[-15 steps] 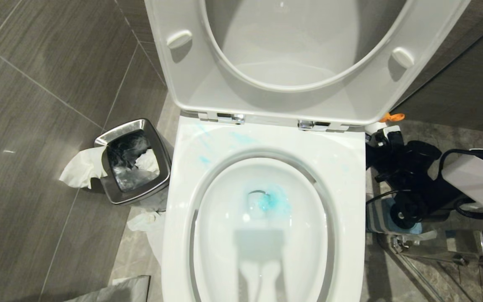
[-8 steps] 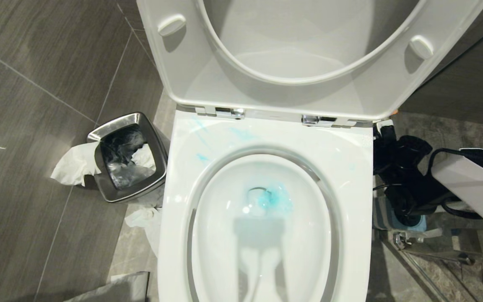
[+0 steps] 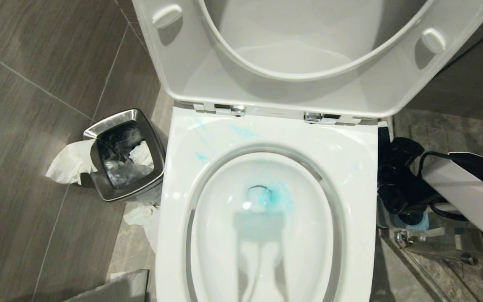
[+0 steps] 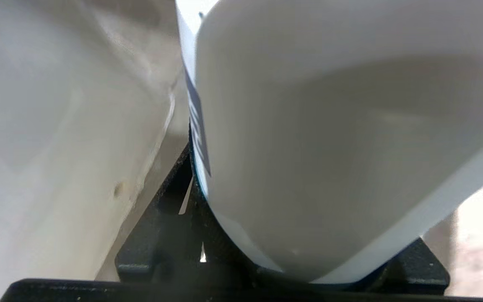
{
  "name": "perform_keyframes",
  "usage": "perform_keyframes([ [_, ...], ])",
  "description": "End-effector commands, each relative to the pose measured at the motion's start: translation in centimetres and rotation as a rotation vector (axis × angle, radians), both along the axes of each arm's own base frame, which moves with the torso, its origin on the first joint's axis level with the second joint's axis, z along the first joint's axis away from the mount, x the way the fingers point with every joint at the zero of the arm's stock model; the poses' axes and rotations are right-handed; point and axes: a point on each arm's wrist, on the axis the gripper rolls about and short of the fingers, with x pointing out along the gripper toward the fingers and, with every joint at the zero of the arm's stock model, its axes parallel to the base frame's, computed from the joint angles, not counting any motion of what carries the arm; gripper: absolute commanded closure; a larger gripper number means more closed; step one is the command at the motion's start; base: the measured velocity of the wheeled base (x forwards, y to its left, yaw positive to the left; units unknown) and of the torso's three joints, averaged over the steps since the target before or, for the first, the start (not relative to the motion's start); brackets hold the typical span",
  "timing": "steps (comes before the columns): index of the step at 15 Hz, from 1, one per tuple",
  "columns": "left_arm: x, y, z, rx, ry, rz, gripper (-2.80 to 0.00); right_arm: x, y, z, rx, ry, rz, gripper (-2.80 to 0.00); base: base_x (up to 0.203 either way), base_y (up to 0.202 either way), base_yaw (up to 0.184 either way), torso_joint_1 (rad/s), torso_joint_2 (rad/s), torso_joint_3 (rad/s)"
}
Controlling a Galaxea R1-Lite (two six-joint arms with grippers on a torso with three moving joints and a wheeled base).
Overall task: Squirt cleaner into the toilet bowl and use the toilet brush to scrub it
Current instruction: Place the cleaning agent on the floor
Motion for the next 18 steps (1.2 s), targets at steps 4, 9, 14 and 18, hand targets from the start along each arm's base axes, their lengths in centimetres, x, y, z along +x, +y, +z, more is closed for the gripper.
perform_keyframes([
  [4,0.0,0.0,0.0,-0.001,0.003,-0.001,0.00,0.4,0.0,0.8,-0.001,-0.044,0.000,0.00,0.000,0.000,0.000,0.003,0.00,-0.125],
  [9,0.0,0.0,0.0,-0.001,0.003,-0.001,0.00,0.9,0.0,1.8,-0.002,-0.078,0.000,0.00,0.000,0.000,0.000,0.000,0.00,0.000],
  [14,0.0,0.0,0.0,0.000,0.003,-0.001,0.00,1.3,0.0,0.6,-0.001,-0.070,-0.003,0.00,0.000,0.000,0.000,0.000,0.00,0.000],
  [18,0.0,0.0,0.0,0.000,0.003,-0.001,0.00,2.2,0.0,0.2,0.000,-0.095,-0.004,0.00,0.000,0.000,0.000,0.000,0.00,0.000],
])
